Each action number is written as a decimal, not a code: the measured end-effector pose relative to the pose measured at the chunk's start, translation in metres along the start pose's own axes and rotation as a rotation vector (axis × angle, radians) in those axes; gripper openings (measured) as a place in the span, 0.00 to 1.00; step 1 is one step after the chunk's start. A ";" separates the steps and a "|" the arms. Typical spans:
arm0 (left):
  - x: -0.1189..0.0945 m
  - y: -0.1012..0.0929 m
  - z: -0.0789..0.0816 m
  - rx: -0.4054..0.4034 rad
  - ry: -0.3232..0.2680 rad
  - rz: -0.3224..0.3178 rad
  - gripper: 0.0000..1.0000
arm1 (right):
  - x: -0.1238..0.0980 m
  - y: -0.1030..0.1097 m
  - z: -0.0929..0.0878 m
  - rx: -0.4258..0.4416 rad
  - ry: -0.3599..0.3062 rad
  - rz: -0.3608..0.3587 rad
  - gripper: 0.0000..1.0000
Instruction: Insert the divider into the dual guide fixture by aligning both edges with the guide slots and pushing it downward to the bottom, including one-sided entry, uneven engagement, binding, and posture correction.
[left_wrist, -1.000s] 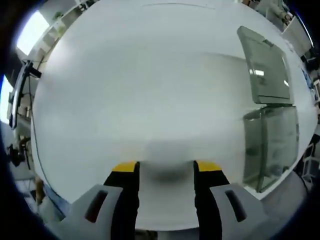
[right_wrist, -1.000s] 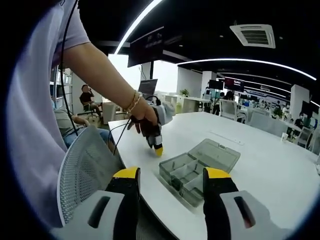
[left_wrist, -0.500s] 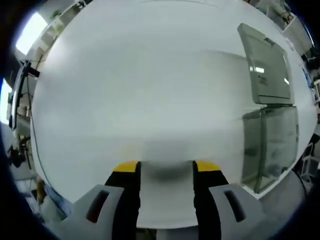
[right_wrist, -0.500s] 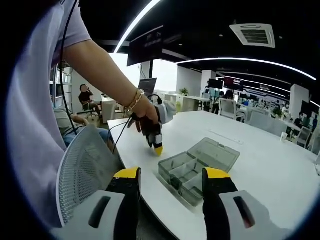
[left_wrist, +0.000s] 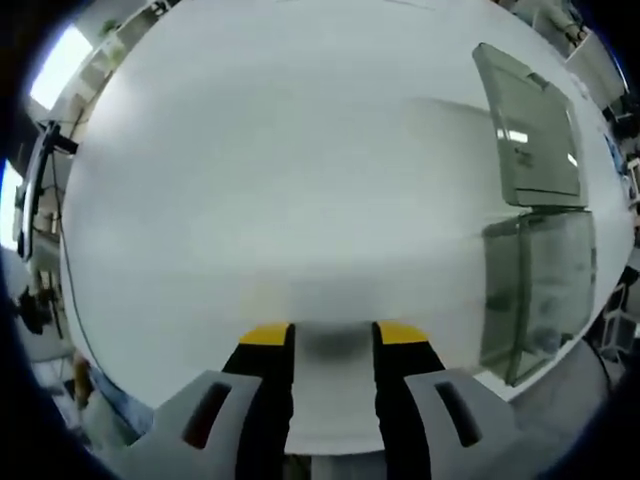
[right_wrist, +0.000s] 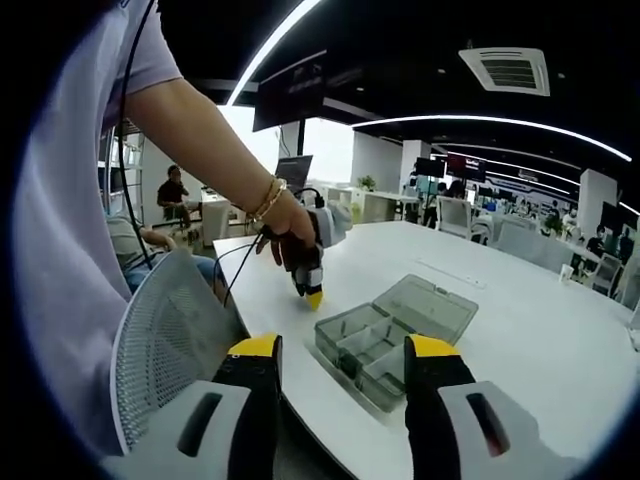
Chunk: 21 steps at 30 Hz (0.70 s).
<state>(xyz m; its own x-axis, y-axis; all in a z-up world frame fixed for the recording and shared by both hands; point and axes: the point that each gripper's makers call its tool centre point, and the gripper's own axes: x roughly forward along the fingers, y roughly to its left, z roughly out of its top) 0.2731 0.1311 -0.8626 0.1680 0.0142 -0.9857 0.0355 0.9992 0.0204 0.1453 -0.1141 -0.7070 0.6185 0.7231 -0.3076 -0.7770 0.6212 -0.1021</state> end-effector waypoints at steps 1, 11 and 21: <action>0.000 0.000 0.000 -0.003 0.000 -0.001 0.29 | 0.000 0.000 0.000 0.000 0.000 0.000 0.45; -0.001 0.002 0.000 -0.057 -0.017 -0.028 0.29 | 0.000 -0.001 -0.002 -0.001 0.010 -0.003 0.45; -0.002 -0.003 0.002 -0.064 -0.047 -0.069 0.29 | 0.002 -0.001 -0.004 -0.003 0.022 -0.006 0.45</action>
<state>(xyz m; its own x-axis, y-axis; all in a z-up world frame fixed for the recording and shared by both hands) 0.2747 0.1283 -0.8608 0.2130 -0.0551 -0.9755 -0.0139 0.9981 -0.0595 0.1464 -0.1147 -0.7111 0.6204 0.7126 -0.3276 -0.7737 0.6244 -0.1073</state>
